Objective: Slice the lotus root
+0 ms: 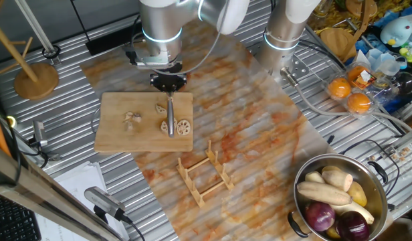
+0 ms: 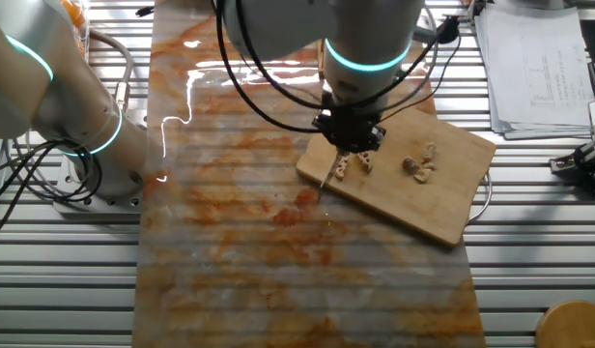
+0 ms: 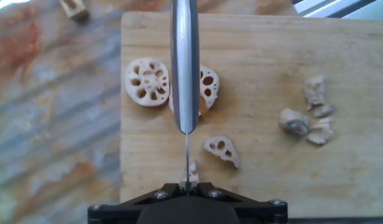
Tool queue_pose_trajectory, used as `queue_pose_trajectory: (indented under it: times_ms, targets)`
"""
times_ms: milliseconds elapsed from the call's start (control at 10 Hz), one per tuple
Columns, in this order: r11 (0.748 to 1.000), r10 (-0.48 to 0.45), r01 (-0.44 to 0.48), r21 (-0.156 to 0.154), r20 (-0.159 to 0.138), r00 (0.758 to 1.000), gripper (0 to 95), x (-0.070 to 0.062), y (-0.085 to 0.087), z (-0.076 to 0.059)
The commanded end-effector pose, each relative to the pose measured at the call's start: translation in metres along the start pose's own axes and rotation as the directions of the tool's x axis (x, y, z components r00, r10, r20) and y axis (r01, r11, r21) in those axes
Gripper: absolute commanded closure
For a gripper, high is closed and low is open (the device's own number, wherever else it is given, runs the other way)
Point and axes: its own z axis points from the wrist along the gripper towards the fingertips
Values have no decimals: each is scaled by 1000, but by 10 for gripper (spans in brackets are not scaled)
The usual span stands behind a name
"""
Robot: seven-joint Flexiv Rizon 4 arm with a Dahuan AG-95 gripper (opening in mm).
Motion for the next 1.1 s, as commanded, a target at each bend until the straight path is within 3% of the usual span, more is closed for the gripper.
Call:
queue_pose_trajectory:
  times_ms: [100,400,500,700,900,1100]
  targets:
    - [996,90,-90,-13,21,996,950,-5,9,-14]
    - [967,255,-254,-24,44,966,950,-27,29,-39]
    - [939,345,-344,-22,69,936,950,-43,39,-48]
    - [907,421,-421,-27,96,902,950,-69,49,-53]
    - [891,453,-452,-34,88,887,950,-89,48,-53]
    - [882,471,-469,-37,69,880,950,-98,42,-56]
